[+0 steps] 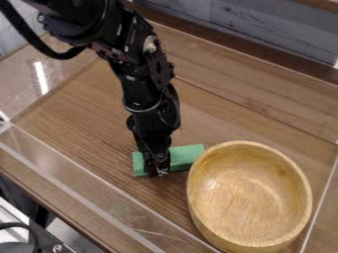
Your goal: Put the green block in the brown bowl
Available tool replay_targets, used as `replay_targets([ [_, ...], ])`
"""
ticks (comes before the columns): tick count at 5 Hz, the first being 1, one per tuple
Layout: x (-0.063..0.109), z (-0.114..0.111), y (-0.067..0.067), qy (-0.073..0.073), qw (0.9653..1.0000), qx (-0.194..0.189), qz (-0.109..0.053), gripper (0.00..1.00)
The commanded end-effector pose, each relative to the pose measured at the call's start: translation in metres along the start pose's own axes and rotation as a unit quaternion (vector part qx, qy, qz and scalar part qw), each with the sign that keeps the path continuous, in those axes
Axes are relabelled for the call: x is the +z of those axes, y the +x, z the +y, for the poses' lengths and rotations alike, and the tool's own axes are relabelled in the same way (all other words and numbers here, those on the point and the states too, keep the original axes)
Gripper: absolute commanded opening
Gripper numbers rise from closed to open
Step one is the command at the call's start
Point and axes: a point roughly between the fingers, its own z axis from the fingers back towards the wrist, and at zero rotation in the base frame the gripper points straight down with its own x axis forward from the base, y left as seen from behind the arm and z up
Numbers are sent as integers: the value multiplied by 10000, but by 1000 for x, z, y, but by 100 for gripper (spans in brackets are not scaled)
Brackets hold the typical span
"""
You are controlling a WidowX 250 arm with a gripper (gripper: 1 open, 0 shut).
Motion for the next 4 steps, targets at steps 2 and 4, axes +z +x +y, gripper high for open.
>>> replay_targets([
  [2,-2,0,-2,-55,9999,136,-19,0],
  [4,-6,-6,-6,-190,9995,233,71,0],
])
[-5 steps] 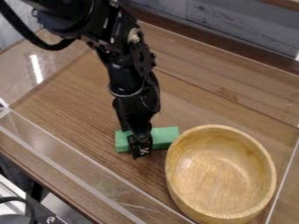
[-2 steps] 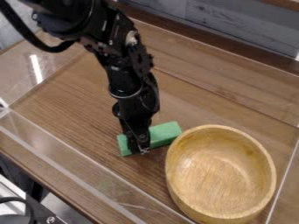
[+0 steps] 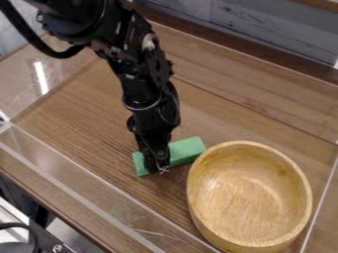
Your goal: Put the green block in the brown bowl
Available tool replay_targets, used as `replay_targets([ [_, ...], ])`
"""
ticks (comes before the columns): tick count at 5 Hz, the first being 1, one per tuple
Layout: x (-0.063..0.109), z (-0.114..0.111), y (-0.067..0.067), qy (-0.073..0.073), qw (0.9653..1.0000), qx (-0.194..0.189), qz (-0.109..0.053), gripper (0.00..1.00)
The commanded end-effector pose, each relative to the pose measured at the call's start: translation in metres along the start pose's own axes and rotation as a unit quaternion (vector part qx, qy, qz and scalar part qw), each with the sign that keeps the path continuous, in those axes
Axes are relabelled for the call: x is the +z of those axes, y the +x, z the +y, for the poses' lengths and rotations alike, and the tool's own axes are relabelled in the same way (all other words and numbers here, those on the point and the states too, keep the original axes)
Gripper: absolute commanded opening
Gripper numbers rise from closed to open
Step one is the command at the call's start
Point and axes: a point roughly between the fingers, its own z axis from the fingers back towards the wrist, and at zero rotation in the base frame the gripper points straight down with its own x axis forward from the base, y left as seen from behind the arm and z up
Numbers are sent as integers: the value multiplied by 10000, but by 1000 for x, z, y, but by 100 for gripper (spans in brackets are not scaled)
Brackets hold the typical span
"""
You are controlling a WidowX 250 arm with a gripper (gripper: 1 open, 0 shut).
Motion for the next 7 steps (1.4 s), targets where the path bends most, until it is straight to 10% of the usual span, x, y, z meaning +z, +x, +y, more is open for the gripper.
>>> replay_targets([
  [1,-4,-3,-6,-128,9997,156,108,0],
  [7,7,-15,-18,-498,9954,636,511,0],
])
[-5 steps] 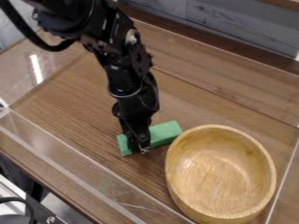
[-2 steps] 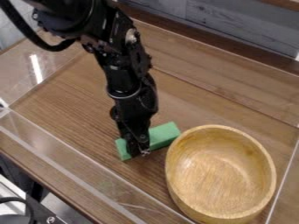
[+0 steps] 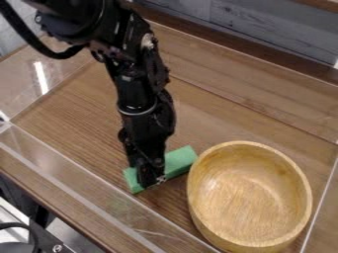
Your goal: Put the green block in the brown bowl
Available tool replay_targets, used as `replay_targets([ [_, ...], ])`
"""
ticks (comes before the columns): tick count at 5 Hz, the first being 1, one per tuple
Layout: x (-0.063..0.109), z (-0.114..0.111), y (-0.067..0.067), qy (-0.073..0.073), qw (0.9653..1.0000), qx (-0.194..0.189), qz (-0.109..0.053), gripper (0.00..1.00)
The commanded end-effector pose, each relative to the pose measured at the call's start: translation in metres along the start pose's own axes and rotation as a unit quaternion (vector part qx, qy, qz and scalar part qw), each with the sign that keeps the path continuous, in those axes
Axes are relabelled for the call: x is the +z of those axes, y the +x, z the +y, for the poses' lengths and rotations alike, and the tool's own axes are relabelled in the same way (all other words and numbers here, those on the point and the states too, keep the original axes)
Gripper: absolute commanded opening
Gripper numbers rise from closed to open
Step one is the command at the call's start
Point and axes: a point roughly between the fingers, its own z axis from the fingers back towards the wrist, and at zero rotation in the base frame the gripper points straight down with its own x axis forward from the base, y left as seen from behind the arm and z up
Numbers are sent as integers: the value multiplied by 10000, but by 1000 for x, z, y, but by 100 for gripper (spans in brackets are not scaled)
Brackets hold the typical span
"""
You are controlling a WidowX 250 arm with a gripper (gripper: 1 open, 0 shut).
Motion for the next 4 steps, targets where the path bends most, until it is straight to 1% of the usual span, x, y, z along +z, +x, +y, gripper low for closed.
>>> replay_targets([
  [1,8,1,-2,-15,9999,140,43,0],
  [4,27,2,-7,-87,9991,357,200,0],
])
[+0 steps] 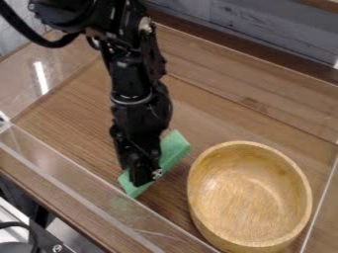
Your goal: Put the green block in the brown bowl
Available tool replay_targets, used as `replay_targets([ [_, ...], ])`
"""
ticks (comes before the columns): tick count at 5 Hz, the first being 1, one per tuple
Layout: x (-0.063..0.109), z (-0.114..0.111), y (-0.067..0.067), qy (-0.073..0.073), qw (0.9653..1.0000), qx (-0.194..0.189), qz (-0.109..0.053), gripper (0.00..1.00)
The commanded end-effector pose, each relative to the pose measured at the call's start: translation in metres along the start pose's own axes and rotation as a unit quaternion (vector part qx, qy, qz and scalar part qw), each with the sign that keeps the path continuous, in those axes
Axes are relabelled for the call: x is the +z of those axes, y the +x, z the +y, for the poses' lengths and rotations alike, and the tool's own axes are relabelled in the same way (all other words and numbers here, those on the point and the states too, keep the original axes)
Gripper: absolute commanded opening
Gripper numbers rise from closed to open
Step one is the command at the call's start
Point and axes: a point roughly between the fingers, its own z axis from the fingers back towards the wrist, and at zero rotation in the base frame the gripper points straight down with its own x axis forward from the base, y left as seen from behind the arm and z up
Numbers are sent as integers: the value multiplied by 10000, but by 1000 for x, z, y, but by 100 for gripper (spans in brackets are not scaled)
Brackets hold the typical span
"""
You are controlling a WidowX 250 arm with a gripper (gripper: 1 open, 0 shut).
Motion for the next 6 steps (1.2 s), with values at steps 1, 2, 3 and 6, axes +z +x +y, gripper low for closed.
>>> replay_targets([
  [1,15,6,2,69,9999,57,-114,0],
  [2,20,7,2,55,9999,93,-113,0],
  [3,25,9,2,50,9998,114,-129,0],
  [6,42,14,5,70,9996,153,-233,0],
])
